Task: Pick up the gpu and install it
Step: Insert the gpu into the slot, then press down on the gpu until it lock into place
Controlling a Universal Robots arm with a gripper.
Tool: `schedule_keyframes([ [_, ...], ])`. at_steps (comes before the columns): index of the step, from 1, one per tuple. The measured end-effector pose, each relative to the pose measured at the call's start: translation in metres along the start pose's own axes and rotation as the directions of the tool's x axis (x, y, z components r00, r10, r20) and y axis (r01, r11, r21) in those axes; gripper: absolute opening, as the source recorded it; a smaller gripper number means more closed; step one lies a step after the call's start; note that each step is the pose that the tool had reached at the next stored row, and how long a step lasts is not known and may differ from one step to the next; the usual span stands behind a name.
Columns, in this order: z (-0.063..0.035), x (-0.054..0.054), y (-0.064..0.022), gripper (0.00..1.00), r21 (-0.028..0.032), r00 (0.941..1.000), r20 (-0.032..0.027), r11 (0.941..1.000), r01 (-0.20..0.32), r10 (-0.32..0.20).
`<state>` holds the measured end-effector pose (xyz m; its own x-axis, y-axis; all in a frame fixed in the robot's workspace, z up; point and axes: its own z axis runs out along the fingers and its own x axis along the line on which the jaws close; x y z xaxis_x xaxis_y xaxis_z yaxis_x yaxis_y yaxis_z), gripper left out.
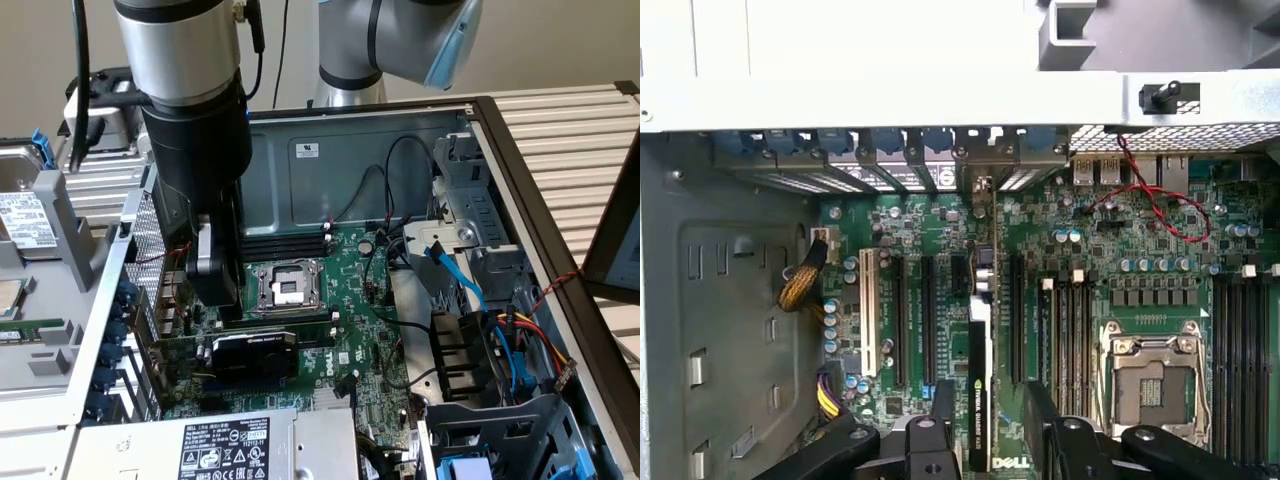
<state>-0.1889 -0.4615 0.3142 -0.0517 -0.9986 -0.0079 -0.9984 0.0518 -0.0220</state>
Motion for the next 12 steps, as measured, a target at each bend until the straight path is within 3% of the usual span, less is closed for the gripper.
schedule_keyframes([
  [12,-0.0001,0.0000,-0.0001,0.38,-0.0002,1.0000,0.0000,1.0000,0.000,0.000],
])
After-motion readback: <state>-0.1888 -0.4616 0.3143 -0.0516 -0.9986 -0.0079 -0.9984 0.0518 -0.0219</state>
